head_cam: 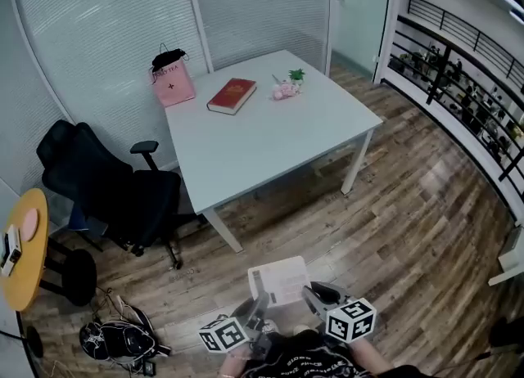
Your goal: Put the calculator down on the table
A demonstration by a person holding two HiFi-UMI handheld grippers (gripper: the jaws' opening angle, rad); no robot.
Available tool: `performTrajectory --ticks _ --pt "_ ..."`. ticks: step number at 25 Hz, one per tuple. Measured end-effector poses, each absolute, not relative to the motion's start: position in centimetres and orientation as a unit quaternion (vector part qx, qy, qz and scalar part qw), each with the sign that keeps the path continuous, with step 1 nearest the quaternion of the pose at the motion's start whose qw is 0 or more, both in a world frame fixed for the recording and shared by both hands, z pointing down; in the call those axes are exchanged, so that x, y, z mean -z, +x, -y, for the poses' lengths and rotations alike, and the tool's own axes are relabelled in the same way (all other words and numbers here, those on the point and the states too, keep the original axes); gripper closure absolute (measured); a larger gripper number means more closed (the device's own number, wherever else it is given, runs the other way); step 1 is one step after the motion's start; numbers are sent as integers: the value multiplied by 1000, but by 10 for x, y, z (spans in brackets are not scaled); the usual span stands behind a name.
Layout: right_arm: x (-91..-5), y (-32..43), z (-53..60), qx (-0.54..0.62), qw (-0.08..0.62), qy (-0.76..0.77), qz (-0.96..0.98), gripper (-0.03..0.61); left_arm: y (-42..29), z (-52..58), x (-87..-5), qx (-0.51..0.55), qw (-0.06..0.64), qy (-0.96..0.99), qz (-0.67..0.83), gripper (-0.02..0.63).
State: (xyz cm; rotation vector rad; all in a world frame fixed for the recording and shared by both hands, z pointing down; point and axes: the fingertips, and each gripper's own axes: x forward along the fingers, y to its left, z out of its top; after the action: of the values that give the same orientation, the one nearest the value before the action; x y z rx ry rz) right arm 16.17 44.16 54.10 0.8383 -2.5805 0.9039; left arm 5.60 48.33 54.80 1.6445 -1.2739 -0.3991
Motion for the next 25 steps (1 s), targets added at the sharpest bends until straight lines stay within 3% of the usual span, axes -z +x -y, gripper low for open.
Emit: performTrajectory --ticks 25 --pt "-558 117 -405 -297 122 345 882 485 10 -448 -559 155 479 714 486 540"
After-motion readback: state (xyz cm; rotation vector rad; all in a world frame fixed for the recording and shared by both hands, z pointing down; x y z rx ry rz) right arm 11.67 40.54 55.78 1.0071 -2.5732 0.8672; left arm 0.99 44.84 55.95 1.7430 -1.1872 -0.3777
